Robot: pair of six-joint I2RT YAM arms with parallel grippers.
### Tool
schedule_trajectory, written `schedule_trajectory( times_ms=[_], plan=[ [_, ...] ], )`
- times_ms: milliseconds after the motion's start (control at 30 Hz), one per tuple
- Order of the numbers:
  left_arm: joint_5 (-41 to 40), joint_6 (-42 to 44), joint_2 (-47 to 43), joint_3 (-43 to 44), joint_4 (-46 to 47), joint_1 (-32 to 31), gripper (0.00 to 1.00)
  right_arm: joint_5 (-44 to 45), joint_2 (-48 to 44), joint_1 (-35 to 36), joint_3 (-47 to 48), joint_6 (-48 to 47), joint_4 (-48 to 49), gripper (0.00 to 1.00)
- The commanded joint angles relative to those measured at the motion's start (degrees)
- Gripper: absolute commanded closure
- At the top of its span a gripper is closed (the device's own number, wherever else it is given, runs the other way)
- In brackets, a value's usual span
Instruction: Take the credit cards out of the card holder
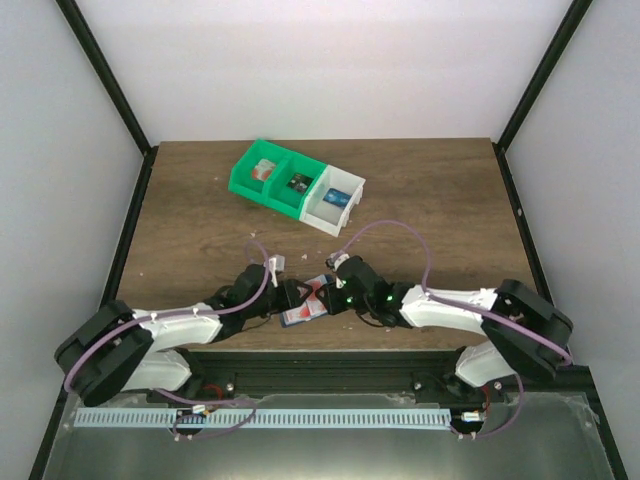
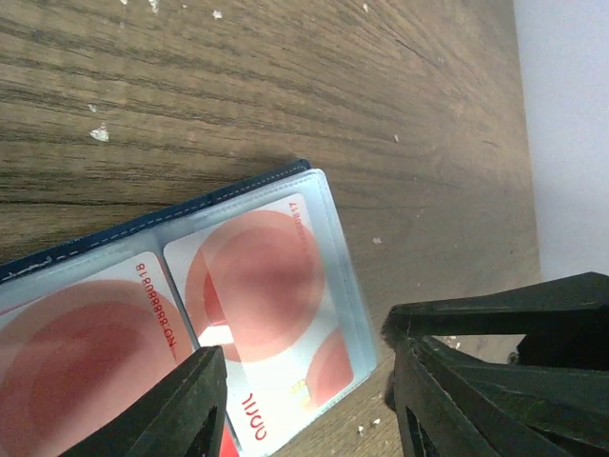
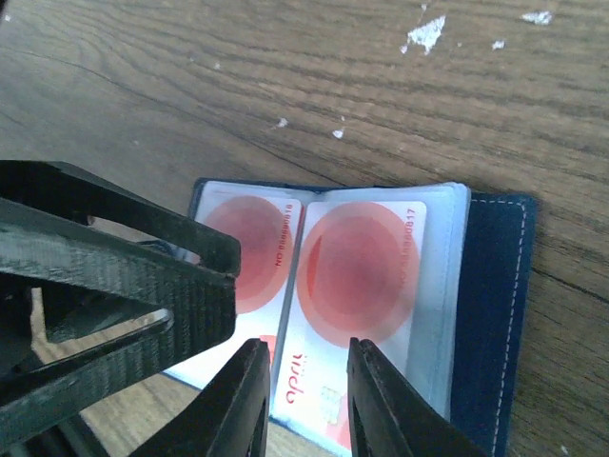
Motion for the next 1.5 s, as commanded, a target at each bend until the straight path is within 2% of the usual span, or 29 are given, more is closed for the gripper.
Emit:
schedule_trajectory(
  times_ms=[0,233,433,567,1067,1167,1267,1467],
  plan=[
    [-0.48,-0.21,2.29,-0.16,3.59,0.5,0.48,-0.26,3.48,-0.62,2.4,-0.78,0.45,0.75],
    [-1.47,0.53,3.96,-1.95,3.11,1.82,0.47,0.43,7.27,-1.0,1.12,0.18,1.71,0.76],
    [-1.51,1.12,3.41,-2.44,2.18,1.92,0.46,-3.27,9.58,-1.02,-2.14,3.24,4.51,0.76],
    [0.76,0.57,2.57,-3.36,6.14,1.77,0.46,-4.79,8.81,-1.04,-4.67,4.83,6.63,0.76],
    [1.32,-1.93,10.85,-3.17,17.15,-0.11,0.69,-4.68,8.22,-1.03,-6.02,5.44,7.71,0.77],
    [1.32,-2.15,11.13,-3.33,17.94,-0.14,0.8,-4.56,7.87,-1.0,-6.15,5.44,7.73,0.77],
    [0.72,-1.98,10.23,-3.55,17.26,-0.14,0.99,-4.34,7.75,-1.03,-6.37,5.49,7.79,0.77],
    [-1.92,-1.18,6.85,-4.21,14.04,-0.15,1.0,-4.13,8.35,-1.01,-6.37,5.62,7.72,0.77]
  ],
)
